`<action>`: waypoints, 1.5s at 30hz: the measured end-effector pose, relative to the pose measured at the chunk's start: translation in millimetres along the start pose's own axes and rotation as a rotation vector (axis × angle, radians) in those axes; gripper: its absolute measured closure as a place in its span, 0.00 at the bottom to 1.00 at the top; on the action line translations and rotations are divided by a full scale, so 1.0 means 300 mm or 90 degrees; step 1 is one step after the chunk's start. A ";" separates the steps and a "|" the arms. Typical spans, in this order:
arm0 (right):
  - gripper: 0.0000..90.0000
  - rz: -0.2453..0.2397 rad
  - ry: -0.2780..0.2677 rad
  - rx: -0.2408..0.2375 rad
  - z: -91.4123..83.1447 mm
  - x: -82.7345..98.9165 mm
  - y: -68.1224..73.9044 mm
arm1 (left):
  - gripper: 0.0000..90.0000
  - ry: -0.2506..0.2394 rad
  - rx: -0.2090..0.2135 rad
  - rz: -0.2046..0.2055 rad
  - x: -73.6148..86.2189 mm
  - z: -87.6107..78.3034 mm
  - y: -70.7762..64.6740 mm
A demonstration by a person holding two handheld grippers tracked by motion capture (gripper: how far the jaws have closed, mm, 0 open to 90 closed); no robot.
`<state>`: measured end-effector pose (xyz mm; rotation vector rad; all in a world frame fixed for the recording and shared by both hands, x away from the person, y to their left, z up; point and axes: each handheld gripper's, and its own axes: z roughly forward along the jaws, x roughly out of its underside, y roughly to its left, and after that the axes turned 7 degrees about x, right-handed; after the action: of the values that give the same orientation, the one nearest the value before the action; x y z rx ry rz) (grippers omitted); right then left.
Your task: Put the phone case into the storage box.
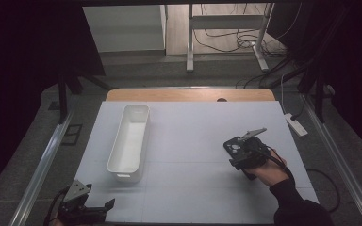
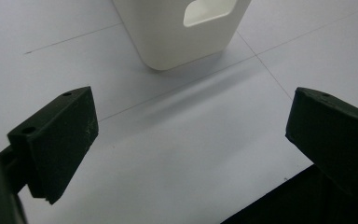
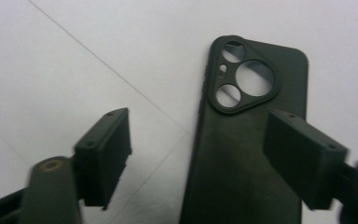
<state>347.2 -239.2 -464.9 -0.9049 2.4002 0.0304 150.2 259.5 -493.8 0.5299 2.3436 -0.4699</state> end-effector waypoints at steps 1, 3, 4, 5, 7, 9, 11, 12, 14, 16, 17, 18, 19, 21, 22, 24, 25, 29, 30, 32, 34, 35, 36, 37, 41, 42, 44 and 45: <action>0.19 0.002 -0.001 0.001 0.001 0.001 -0.003 | 0.04 0.000 0.000 0.000 0.000 0.000 0.000; 0.14 0.011 0.001 0.007 0.004 0.004 -0.011 | 0.04 0.000 0.000 0.000 0.000 0.000 0.000; 0.12 0.015 0.003 0.008 0.006 0.005 -0.015 | 0.04 0.001 0.000 0.000 0.000 0.000 0.000; 0.10 0.021 0.005 0.009 0.009 0.007 -0.020 | 0.04 0.001 0.000 0.000 0.000 0.000 0.000; 0.07 0.029 0.008 0.007 0.013 0.010 -0.030 | 0.04 0.001 0.000 -0.001 0.000 0.000 0.000; 0.06 0.034 0.009 0.007 0.014 0.011 -0.033 | 0.04 0.001 0.000 -0.001 0.000 0.001 0.000; 0.03 0.044 0.010 0.005 0.017 0.014 -0.046 | 0.04 0.001 0.000 -0.001 0.000 0.001 0.000; 0.01 0.050 0.011 0.003 0.018 0.016 -0.053 | 0.04 0.001 0.000 -0.001 0.000 0.000 0.000; 0.00 0.058 0.010 0.002 0.020 0.020 -0.064 | 0.04 0.001 0.000 -0.001 0.000 0.000 0.001; 0.00 0.060 0.010 0.003 0.021 0.024 -0.072 | 0.04 0.000 0.000 -0.001 0.000 0.000 0.001; 0.00 0.061 0.011 0.005 0.021 0.027 -0.079 | 0.04 0.000 0.000 -0.001 0.000 0.000 0.001; 0.00 0.062 0.012 0.008 0.020 0.029 -0.084 | 0.04 0.000 0.000 -0.001 0.000 0.000 0.001; 0.00 0.060 0.013 0.008 0.020 0.031 -0.090 | 0.04 0.000 0.000 -0.002 0.000 0.000 0.001; 0.00 0.058 0.016 0.013 0.019 0.038 -0.102 | 0.04 0.000 0.000 -0.002 0.000 0.000 0.001; 0.00 0.061 0.017 0.012 0.019 0.040 -0.106 | 0.04 0.000 0.000 -0.002 0.000 0.000 0.001; 0.00 0.067 0.018 0.010 0.020 0.044 -0.113 | 0.04 0.001 0.000 -0.002 0.000 0.000 0.001; 0.00 0.067 0.020 0.012 0.022 0.047 -0.118 | 0.04 0.001 0.000 -0.002 0.000 0.000 0.001; 0.00 0.075 0.025 0.011 0.028 0.050 -0.121 | 0.04 0.001 0.000 -0.002 -0.001 0.000 0.001; 0.00 0.072 0.026 0.011 0.029 0.049 -0.120 | 0.04 0.001 0.000 -0.002 -0.001 0.000 0.001; 0.00 0.067 0.027 0.012 0.031 0.046 -0.115 | 0.04 0.001 0.000 -0.002 -0.001 0.000 0.001; 0.00 0.065 0.029 0.011 0.034 0.046 -0.113 | 0.04 0.001 0.000 -0.002 0.000 0.000 0.001; 0.00 0.066 0.030 0.011 0.037 0.047 -0.112 | 0.04 0.001 0.000 -0.002 0.000 0.000 0.001; 0.00 0.067 0.033 0.012 0.040 0.048 -0.112 | 0.04 0.001 0.000 -0.002 0.000 0.000 0.001; 0.00 0.067 0.035 0.013 0.043 0.050 -0.111 | 0.04 0.001 0.001 -0.003 0.000 0.000 0.002; 0.00 0.073 0.035 0.009 0.057 0.057 -0.110 | 0.04 0.001 0.001 -0.002 0.000 0.000 0.001; 0.00 0.073 0.036 0.007 0.062 0.060 -0.109 | 0.04 0.001 0.001 -0.002 0.000 0.000 0.001; 0.00 0.068 0.038 0.007 0.071 0.065 -0.107 | 0.04 0.001 0.001 -0.003 0.000 0.000 0.001; 0.00 0.068 0.039 0.005 0.075 0.067 -0.105 | 0.04 0.001 0.001 -0.002 0.000 0.000 0.001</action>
<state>365.7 -270.8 -488.8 -0.7845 2.5019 0.0336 150.5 259.9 -493.7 0.5265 2.3460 -0.4732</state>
